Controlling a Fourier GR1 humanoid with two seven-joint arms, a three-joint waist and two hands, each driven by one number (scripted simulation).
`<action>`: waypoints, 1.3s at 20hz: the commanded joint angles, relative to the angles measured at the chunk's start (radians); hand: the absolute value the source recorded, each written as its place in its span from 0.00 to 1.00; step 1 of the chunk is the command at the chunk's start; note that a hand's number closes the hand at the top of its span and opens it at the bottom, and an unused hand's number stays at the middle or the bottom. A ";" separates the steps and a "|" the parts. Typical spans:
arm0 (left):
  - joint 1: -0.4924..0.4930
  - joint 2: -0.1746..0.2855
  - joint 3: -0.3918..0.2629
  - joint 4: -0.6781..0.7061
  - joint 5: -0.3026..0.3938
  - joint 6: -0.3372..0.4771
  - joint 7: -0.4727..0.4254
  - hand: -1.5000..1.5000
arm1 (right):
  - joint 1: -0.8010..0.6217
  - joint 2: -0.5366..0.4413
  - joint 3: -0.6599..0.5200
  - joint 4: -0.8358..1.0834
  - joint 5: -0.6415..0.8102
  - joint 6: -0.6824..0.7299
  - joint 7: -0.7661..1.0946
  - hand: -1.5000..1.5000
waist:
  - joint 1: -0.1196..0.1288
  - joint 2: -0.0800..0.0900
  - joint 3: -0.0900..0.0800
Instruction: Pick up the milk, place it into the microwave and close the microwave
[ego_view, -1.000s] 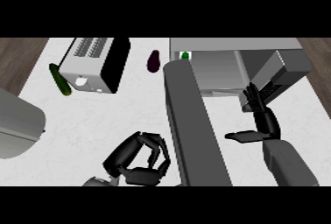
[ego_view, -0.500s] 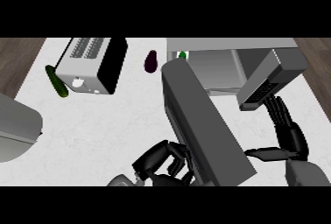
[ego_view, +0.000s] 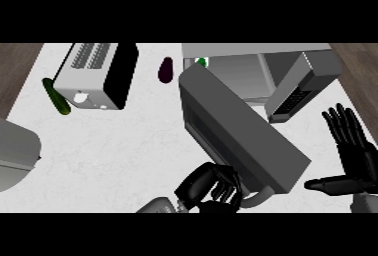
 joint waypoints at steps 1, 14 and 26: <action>-0.074 -0.010 -0.079 0.041 0.118 0.145 0.006 1.00 | 0.016 -0.029 -0.004 -0.098 -0.063 0.062 0.068 0.00 | -0.031 0.006 -0.001; -0.275 -0.010 -0.062 0.076 0.353 0.354 -0.112 1.00 | -0.018 -0.112 0.030 -0.233 -0.166 0.229 0.154 0.00 | -0.113 0.029 -0.003; -0.471 -0.010 0.053 0.210 0.543 0.427 -0.084 1.00 | -0.068 -0.143 0.040 -0.310 -0.294 0.276 0.254 0.00 | -0.187 0.054 -0.003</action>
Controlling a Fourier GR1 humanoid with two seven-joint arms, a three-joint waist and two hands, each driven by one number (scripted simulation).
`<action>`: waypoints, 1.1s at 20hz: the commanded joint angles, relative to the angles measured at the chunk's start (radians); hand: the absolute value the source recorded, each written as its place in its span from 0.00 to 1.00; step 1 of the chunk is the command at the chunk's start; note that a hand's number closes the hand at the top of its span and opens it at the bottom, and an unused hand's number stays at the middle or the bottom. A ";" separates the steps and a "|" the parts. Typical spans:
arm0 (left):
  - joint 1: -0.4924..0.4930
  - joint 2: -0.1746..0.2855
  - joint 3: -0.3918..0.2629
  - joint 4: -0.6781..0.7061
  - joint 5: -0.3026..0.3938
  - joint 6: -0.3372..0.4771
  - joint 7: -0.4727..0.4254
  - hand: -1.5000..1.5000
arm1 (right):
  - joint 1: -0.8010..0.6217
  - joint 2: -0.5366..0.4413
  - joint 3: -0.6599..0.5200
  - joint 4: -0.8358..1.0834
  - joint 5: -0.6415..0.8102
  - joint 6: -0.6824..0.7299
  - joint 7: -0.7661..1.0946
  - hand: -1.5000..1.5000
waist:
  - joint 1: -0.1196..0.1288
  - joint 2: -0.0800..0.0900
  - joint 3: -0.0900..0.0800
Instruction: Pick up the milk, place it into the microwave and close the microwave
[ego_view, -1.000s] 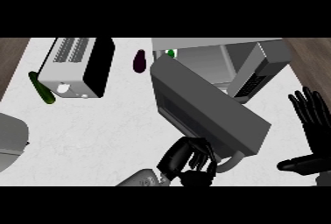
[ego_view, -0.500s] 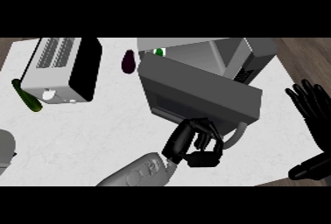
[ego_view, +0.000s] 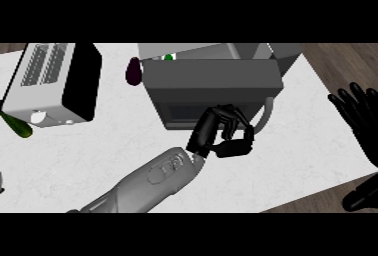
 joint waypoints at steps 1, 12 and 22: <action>-0.057 -0.001 0.063 0.043 0.076 0.024 -0.021 1.00 | -0.008 -0.004 -0.002 -0.022 -0.042 0.017 0.018 0.00 | -0.026 0.011 -0.001; -0.141 -0.002 0.168 0.119 0.214 -0.005 -0.142 1.00 | -0.055 -0.051 -0.008 -0.049 -0.132 0.036 0.095 0.00 | -0.059 0.035 -0.002; -0.148 -0.002 0.165 0.151 0.273 -0.014 -0.231 1.00 | -0.079 -0.078 -0.016 -0.067 -0.188 0.057 0.122 0.00 | -0.081 0.043 0.001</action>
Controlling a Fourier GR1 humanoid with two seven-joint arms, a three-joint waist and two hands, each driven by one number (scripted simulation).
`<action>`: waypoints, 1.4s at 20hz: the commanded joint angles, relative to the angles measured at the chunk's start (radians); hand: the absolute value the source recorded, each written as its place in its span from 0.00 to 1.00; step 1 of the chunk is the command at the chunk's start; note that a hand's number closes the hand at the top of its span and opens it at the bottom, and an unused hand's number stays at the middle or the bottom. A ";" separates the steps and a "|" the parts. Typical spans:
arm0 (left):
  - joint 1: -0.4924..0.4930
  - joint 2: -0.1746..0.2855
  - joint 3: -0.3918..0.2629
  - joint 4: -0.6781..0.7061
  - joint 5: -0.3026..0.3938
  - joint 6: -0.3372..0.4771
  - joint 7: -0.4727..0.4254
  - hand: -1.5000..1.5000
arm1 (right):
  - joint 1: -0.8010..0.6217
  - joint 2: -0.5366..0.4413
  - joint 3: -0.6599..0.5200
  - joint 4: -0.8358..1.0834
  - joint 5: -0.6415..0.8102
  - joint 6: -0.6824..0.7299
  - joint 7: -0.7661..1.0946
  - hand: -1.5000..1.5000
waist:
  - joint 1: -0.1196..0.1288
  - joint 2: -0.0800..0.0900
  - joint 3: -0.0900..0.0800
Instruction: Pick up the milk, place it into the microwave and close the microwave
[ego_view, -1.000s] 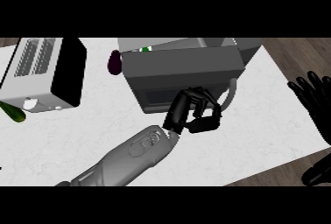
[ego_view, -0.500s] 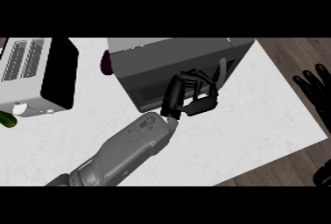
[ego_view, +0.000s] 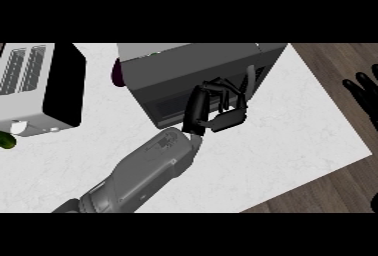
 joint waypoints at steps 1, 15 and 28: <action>-0.060 0.000 0.043 0.074 0.030 -0.017 -0.023 1.00 | -0.027 -0.022 -0.014 -0.014 -0.026 -0.002 0.018 0.00 | -0.012 0.011 -0.002; -0.066 0.000 0.035 0.112 0.092 -0.017 -0.109 1.00 | -0.032 -0.053 -0.027 -0.018 -0.104 -0.002 0.067 0.00 | -0.026 0.016 0.001; -0.069 0.000 0.016 0.128 0.141 -0.024 -0.173 1.00 | -0.062 -0.094 -0.047 -0.016 -0.161 -0.008 0.110 0.00 | -0.030 0.026 0.001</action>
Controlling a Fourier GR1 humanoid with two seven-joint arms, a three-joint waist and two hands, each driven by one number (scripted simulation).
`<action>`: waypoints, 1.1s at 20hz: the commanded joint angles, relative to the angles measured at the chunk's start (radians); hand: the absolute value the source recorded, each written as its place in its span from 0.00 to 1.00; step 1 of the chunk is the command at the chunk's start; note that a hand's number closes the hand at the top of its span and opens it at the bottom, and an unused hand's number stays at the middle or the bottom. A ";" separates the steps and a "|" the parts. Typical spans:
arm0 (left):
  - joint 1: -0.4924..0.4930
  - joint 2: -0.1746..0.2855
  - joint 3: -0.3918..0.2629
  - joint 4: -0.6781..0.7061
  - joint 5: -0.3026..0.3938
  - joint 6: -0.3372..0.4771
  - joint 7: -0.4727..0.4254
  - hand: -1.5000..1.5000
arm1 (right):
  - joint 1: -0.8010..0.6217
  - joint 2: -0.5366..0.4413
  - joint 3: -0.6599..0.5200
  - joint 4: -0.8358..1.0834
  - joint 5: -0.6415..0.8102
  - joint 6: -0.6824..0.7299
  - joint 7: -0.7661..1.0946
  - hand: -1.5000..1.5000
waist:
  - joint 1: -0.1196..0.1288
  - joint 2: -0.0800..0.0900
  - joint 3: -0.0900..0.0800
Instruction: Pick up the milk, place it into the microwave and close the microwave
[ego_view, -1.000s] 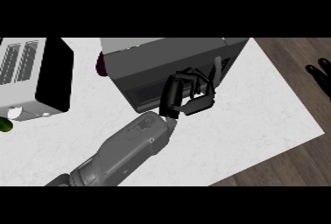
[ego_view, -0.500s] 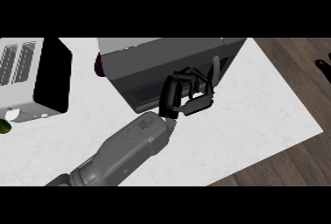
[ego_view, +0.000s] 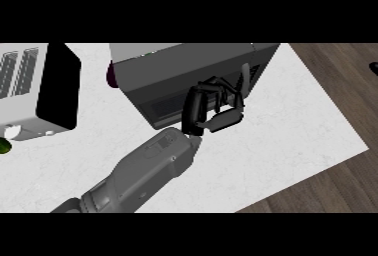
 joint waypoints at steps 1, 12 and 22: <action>-0.071 0.000 0.043 0.094 0.027 -0.018 0.026 1.00 | -0.007 -0.013 -0.005 -0.008 -0.026 0.000 0.016 0.00 | -0.011 0.011 -0.002; -0.082 0.000 0.015 0.099 0.067 -0.036 -0.004 1.00 | -0.022 -0.038 0.026 -0.018 -0.103 0.070 0.044 0.00 | -0.006 0.015 -0.001; -0.094 0.000 0.002 0.123 0.089 -0.028 -0.024 1.00 | -0.024 -0.071 0.027 -0.013 -0.147 0.093 0.071 0.00 | -0.006 0.015 0.000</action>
